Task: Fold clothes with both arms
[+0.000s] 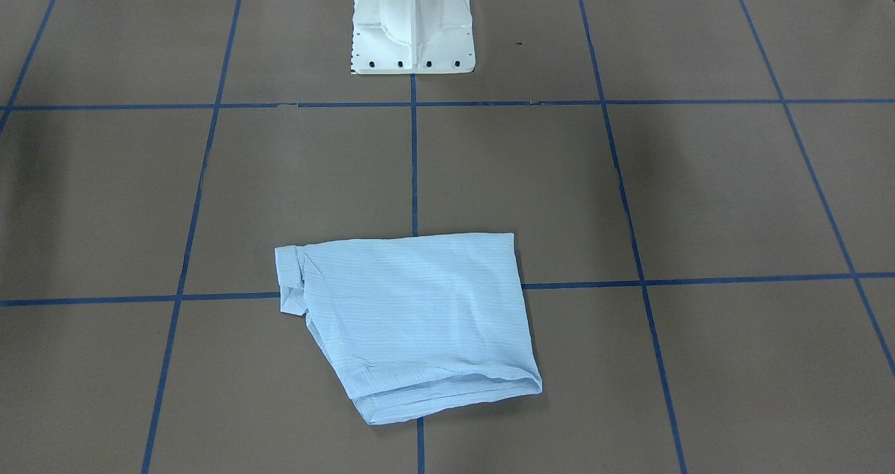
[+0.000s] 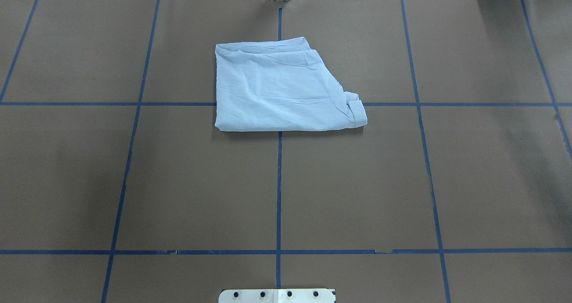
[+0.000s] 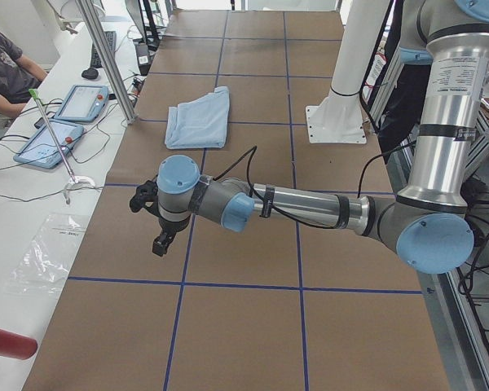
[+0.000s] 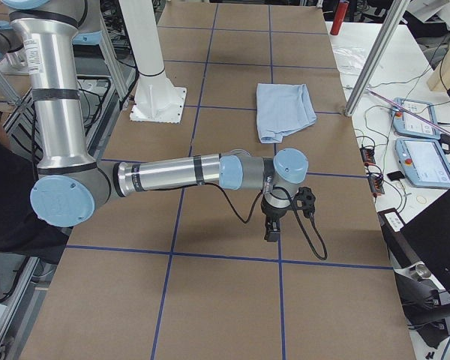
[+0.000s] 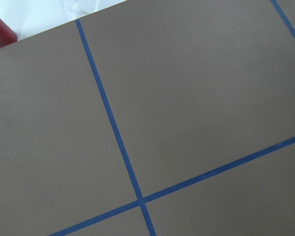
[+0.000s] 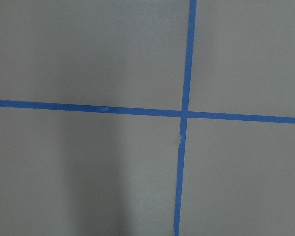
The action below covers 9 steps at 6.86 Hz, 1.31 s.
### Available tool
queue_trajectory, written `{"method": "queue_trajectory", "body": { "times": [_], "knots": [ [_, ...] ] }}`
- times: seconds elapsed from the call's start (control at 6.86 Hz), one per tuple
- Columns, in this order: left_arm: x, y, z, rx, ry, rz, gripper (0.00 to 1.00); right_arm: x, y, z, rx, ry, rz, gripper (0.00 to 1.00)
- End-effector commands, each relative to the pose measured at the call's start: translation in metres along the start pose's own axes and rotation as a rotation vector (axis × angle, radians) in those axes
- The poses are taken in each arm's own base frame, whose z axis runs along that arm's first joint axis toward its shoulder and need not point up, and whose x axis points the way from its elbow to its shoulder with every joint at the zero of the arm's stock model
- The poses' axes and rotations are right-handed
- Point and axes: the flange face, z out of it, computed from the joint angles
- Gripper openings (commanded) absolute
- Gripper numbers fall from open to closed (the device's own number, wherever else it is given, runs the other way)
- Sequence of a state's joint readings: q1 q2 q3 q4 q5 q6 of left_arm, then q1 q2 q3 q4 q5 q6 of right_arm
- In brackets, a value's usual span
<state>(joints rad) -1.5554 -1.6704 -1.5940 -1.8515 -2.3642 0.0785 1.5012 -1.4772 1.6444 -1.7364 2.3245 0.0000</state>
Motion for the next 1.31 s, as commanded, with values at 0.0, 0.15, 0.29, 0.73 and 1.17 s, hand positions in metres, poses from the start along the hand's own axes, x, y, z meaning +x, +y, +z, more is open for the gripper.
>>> {"method": "queue_trajectory", "body": {
  "times": [0.0,0.15,0.29,0.73,1.17],
  "knots": [
    [0.0012,-0.0007,-0.001,0.002,0.003,0.002,1.0,-0.0013,-0.0007,-0.0002,0.0,-0.004,-0.002,1.0],
    [0.0012,-0.0007,-0.001,0.002,0.003,0.002,1.0,-0.0015,-0.0001,0.0009,-0.002,-0.016,0.0,1.0],
    [0.0012,-0.0007,-0.001,0.002,0.003,0.002,1.0,-0.0011,0.0,0.0003,-0.001,-0.018,0.0,1.0],
    [0.0009,0.0002,-0.0006,0.001,0.003,0.001,1.0,-0.0017,0.0,-0.0002,0.0,-0.019,-0.001,1.0],
    [0.0012,-0.0007,-0.001,0.002,0.003,0.002,1.0,-0.0017,0.0,-0.0002,0.0,-0.019,-0.001,1.0]
  ]
}}
